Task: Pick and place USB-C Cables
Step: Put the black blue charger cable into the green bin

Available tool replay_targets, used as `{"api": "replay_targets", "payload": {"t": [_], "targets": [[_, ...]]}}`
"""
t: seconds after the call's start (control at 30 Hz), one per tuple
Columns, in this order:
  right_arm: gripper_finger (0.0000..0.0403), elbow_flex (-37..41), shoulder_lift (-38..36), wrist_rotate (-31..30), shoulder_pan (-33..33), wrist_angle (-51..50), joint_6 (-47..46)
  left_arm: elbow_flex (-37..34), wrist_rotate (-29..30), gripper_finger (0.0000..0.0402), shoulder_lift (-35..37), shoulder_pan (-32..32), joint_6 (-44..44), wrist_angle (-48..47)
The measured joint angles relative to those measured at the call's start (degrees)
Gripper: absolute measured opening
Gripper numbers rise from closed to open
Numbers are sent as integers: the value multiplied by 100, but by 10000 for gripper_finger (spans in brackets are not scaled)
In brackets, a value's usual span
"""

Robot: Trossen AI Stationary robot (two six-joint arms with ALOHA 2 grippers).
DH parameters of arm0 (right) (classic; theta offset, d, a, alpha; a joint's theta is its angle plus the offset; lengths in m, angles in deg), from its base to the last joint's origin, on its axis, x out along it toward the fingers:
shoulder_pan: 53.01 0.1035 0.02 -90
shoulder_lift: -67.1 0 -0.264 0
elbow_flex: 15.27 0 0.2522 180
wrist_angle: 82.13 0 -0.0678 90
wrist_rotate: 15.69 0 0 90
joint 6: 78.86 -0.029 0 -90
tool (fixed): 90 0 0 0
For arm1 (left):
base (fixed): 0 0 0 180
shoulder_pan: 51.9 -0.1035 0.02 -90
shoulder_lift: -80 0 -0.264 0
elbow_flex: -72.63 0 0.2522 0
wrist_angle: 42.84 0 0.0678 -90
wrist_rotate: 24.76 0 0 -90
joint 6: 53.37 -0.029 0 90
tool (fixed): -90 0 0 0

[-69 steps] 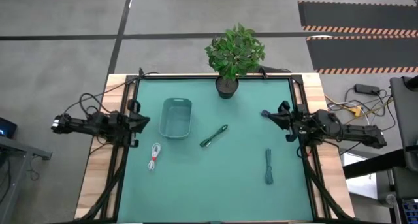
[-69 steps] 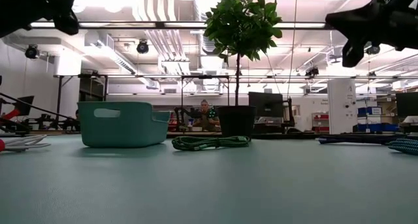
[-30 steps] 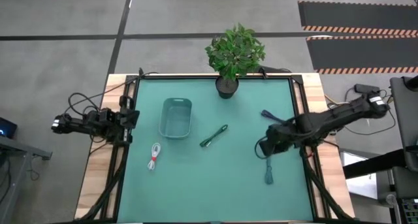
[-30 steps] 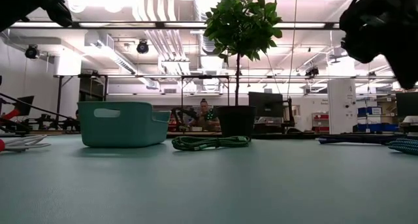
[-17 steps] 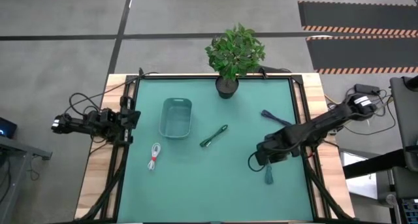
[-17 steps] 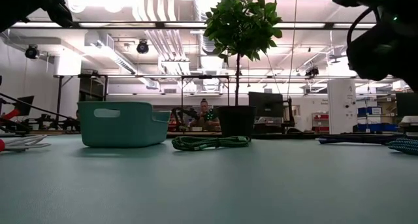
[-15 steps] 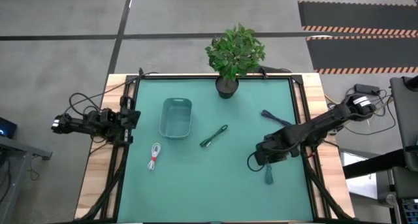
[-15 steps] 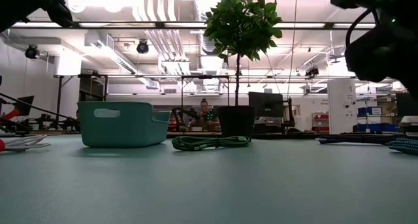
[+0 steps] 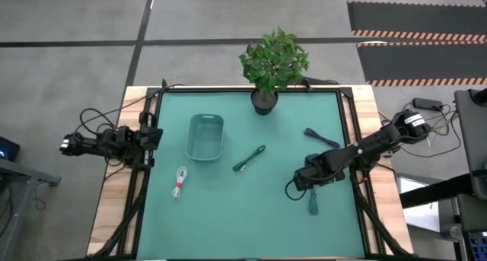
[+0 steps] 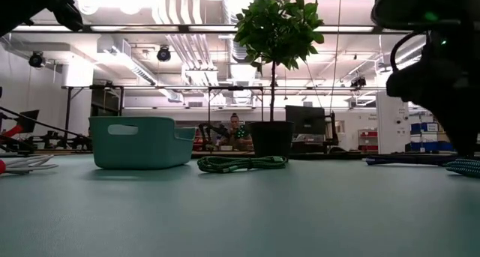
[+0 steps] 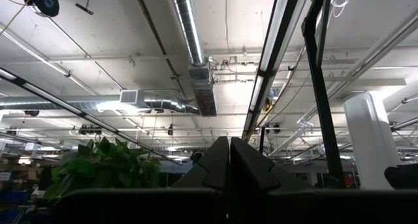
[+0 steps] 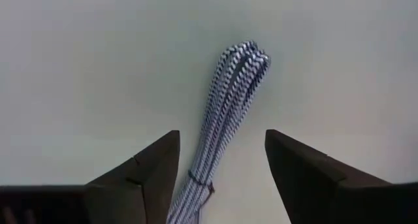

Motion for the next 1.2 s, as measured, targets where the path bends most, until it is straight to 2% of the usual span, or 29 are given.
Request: {"api": "replay_targets", "payload": {"t": [0.37,0.47,0.87,0.97,1.2], "targets": [[214,-5,629,-100,0,190,183,0,0,1,0,0,-2,-2],[190,-13,649,-101,0,203,185,0,0,1,0,1,-2,-2],[42,-2,629,-111,-2,532,146,0,0,1,0,0,-2,-4],[29,-2,615,-109,-1,539,103,0,0,1,0,0,-2,-4],[38,4,613,-109,-2,559,118,0,0,1,0,0,-2,-4]]}}
